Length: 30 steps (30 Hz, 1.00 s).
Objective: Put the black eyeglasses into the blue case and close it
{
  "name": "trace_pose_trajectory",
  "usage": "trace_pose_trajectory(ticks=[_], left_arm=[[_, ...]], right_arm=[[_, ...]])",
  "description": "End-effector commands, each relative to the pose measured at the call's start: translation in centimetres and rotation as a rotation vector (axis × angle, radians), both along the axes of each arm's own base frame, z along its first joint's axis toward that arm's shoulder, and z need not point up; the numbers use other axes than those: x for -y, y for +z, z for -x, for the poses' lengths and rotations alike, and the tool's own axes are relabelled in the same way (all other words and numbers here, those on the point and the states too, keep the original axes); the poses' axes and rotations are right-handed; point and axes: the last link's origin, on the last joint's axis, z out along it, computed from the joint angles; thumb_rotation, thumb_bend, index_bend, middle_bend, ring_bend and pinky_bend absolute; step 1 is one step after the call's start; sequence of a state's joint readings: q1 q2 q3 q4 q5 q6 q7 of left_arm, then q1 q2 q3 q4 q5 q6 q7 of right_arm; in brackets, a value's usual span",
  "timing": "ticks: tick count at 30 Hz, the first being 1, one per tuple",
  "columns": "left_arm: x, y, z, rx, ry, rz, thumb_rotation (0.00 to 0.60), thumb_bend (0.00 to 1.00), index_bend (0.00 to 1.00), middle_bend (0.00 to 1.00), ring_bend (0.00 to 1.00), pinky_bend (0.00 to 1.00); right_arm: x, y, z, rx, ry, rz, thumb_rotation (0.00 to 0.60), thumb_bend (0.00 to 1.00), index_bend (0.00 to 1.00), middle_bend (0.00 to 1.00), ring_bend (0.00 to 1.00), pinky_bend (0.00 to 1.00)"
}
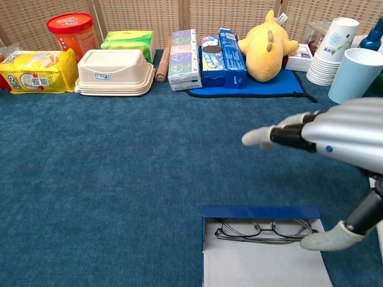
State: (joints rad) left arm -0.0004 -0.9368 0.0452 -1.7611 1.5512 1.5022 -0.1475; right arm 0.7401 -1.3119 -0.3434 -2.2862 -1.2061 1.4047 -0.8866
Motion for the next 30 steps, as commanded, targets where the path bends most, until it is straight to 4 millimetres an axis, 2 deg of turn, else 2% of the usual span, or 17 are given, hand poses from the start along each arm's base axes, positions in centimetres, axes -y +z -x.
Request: trace_pose_trajectory(ticks=[1, 7, 10, 15, 20, 30], left_arm=[[-0.1, 0.2, 0.0, 0.004, -0.002, -0.005, 0.6, 0.32, 0.0, 0.0, 0.0, 0.0], [0.0, 1.1, 0.2, 0.001, -0.012, -0.027, 0.6, 0.32, 0.0, 0.0, 0.0, 0.0], [0.0, 1.3, 0.2, 0.0, -0.016, -0.031, 0.6, 0.32, 0.0, 0.0, 0.0, 0.0], [0.2, 2.2, 0.1, 0.005, -0.034, -0.06, 0.6, 0.32, 0.0, 0.0, 0.0, 0.0], [0.8, 2.4, 0.4, 0.009, -0.03, -0.067, 0.6, 0.32, 0.0, 0.0, 0.0, 0.0], [1.4, 2.7, 0.7, 0.018, -0.027, -0.082, 0.6, 0.32, 0.0, 0.0, 0.0, 0.0]], right_arm=[[-2.3, 0.2, 2.1, 0.042, 0.052, 0.103, 0.343, 0.04, 0.01, 0.14, 0.09, 0.2], [-4.4, -0.7, 3.9, 0.047, 0.124, 0.15, 0.396, 0.04, 0.0, 0.13, 0.09, 0.18], [-4.8, -1.0, 4.6, 0.055, 0.134, 0.164, 0.445, 0.04, 0.0, 0.12, 0.07, 0.17], [-6.5, -1.6, 6.9, 0.066, 0.129, 0.193, 0.521, 0.04, 0.0, 0.1, 0.05, 0.15], [-7.6, -2.1, 7.9, 0.074, 0.151, 0.207, 0.546, 0.04, 0.0, 0.07, 0.0, 0.13], [-9.7, -2.7, 9.1, 0.079, 0.157, 0.199, 0.554, 0.04, 0.0, 0.04, 0.0, 0.09]])
